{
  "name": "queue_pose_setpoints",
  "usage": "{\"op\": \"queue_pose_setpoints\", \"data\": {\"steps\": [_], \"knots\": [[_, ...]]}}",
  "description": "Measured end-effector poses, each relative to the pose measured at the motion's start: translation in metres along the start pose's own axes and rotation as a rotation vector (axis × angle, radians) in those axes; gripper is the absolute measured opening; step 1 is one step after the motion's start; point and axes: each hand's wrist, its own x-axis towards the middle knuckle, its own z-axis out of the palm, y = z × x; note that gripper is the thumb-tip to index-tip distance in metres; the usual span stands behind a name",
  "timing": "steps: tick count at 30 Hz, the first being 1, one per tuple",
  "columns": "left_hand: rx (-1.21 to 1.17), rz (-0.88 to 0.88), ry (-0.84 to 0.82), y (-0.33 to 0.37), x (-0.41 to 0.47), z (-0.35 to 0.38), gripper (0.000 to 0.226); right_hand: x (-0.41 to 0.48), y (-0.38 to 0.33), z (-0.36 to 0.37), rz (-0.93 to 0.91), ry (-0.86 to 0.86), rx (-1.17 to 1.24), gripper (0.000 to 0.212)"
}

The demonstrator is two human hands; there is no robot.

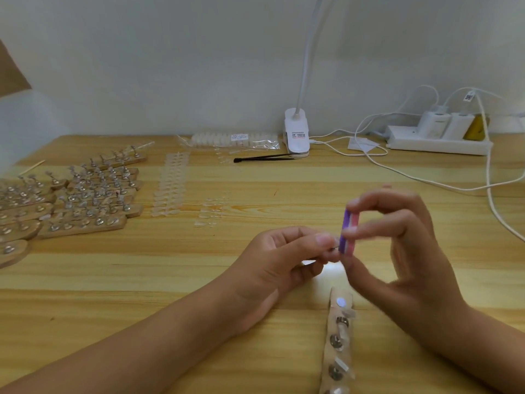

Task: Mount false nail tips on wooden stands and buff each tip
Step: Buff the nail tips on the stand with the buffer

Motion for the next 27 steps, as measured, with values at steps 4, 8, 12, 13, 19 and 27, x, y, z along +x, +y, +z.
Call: {"op": "queue_pose_setpoints", "data": {"steps": [4,8,12,13,19,27], "knots": [[-0.006,-0.004,0.020,0.0017,-0.0003,-0.0013,0.033,-0.0049,-0.0027,0.0034,-0.095,-0.055,-0.073,0.027],[-0.019,-0.006,0.017,0.0022,-0.0003,0.0009,0.015,0.0000,-0.0016,0.0010,-0.029,-0.022,-0.011,0.031],[-0.031,-0.007,0.013,0.0029,-0.0002,-0.0006,0.033,-0.0056,-0.0039,0.0042,-0.077,-0.065,-0.016,0.030],[-0.052,-0.010,0.034,0.0033,0.0007,-0.0010,0.032,-0.0043,-0.0027,0.0041,-0.047,-0.051,0.009,0.031],[-0.162,-0.030,0.053,0.0016,0.0063,-0.0042,0.024,-0.0029,0.0009,0.0031,0.104,0.035,0.211,0.029],[-0.142,-0.030,0.024,-0.0001,0.0054,-0.0031,0.025,-0.0032,0.0023,0.0018,0.207,-0.022,0.367,0.029]]}}
